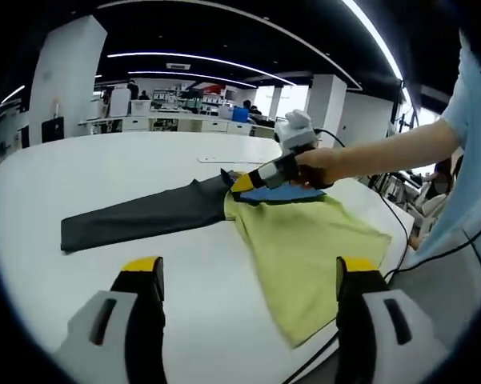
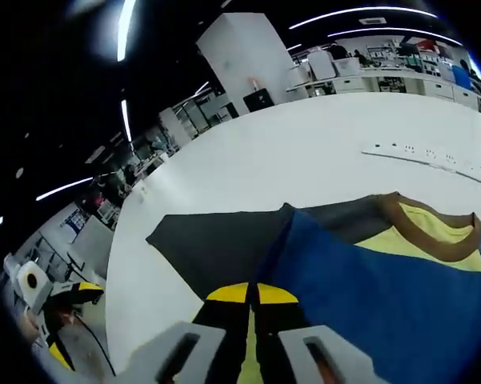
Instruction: Fold the garment on the visible template until the final outline fits inside the template.
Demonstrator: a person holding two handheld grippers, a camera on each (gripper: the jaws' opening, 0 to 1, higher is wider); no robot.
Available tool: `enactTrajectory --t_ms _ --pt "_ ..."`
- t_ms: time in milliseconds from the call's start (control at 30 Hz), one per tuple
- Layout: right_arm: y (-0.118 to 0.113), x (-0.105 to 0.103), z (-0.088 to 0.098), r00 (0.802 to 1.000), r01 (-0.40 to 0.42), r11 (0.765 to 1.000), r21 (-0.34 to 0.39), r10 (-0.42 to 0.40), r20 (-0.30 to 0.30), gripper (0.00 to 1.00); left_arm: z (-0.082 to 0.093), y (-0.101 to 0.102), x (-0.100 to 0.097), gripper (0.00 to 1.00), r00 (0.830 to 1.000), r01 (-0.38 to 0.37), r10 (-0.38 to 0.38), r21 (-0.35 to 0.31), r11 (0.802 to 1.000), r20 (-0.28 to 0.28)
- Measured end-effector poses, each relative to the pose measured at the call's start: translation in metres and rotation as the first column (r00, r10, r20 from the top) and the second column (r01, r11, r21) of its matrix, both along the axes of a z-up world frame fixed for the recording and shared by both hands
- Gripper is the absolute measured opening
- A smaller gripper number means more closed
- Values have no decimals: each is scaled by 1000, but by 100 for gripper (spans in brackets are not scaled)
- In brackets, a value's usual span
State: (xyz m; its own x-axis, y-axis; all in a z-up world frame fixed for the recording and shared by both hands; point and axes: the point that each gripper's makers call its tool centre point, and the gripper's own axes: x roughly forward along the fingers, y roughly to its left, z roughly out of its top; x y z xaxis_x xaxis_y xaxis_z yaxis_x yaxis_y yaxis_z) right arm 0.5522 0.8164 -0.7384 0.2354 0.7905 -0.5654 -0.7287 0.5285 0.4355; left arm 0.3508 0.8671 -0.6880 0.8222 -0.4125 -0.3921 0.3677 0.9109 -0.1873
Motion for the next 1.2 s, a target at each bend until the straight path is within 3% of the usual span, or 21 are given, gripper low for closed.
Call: enactTrajectory --t_ms 100,333,467,533,633,900,1200 --pt "-3 0 6 999 -22 1000 7 21 45 23 -1 -3 -1 88 1000 12 -12 4 1000 -3" --pt "-15 4 8 997 -24 1000 0 24 77 45 -1 -5 -1 88 1000 26 -26 2 1000 -3" --pt "-18 -2 10 997 -54 998 18 53 57 60 0 -7 -1 89 1000 29 -29 -5 1000 1" --pt "-18 -8 12 998 -59 997 56 59 15 73 1 -10 -1 92 999 43 -43 -5 999 10" --pt "-26 -12 14 996 -79 996 50 77 36 84 1 -17 -2 97 997 70 -70 -5 998 16" --pt "-56 -11 15 997 -71 996 45 70 11 96 -3 -22 -5 98 996 92 -92 -6 996 -8" --pt "-105 4 22 1000 30 998 55 -29 -4 93 -2 -25 -7 98 994 106 -106 -15 994 -7"
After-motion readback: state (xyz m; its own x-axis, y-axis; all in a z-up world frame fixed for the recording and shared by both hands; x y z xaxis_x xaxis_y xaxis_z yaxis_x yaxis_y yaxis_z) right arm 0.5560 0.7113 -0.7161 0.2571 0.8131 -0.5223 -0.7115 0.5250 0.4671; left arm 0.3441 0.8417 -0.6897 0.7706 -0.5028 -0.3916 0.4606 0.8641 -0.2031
